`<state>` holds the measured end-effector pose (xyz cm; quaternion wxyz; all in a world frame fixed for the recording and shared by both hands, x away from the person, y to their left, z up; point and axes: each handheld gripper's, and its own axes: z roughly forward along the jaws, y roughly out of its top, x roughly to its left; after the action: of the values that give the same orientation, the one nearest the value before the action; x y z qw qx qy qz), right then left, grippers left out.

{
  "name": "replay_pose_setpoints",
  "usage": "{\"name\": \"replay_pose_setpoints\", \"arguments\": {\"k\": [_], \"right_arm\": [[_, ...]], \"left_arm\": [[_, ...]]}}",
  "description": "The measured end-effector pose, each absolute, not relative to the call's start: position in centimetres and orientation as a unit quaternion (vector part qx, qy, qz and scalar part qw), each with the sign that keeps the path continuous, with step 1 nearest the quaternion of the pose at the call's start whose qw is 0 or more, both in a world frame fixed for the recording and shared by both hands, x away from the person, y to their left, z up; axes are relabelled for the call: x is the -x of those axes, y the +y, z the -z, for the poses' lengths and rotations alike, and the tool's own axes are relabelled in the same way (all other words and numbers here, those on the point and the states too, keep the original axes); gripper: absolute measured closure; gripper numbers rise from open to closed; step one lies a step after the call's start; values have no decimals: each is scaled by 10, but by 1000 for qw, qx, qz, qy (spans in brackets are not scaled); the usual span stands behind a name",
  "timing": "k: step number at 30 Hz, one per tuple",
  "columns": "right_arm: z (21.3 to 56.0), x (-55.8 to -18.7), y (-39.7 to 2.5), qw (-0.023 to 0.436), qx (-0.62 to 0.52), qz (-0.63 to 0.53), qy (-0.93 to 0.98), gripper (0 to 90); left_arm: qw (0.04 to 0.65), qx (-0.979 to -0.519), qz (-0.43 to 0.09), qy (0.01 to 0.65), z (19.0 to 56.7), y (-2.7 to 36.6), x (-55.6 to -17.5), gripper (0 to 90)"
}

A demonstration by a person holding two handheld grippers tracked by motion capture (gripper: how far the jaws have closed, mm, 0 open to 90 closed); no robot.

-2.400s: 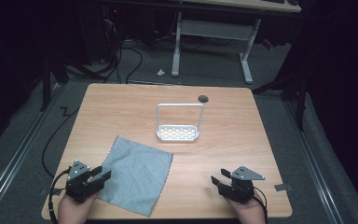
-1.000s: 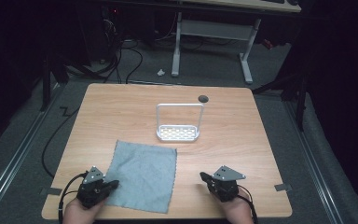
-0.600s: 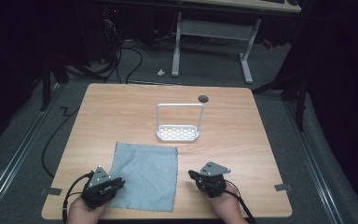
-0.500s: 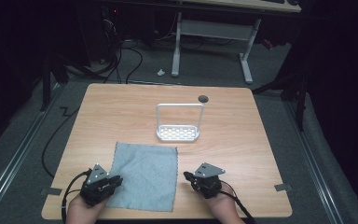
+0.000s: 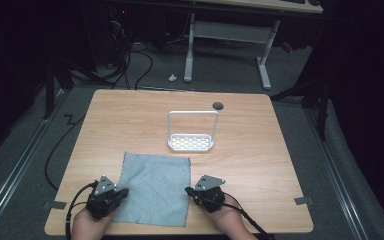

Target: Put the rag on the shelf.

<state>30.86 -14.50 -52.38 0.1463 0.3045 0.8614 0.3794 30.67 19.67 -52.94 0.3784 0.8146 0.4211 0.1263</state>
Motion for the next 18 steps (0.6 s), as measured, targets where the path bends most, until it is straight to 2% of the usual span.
{"name": "replay_pose_setpoints", "arguments": {"k": [12,18], "right_arm": [[528,-307,-145,163,-301,-354,870,900],[528,-300,-164,169,-324,-353,861,900]], "left_arm": [[380,-826,-115,399,529,194,-306,897],[385,-841,-96,367,529,172,-304,897]]}}
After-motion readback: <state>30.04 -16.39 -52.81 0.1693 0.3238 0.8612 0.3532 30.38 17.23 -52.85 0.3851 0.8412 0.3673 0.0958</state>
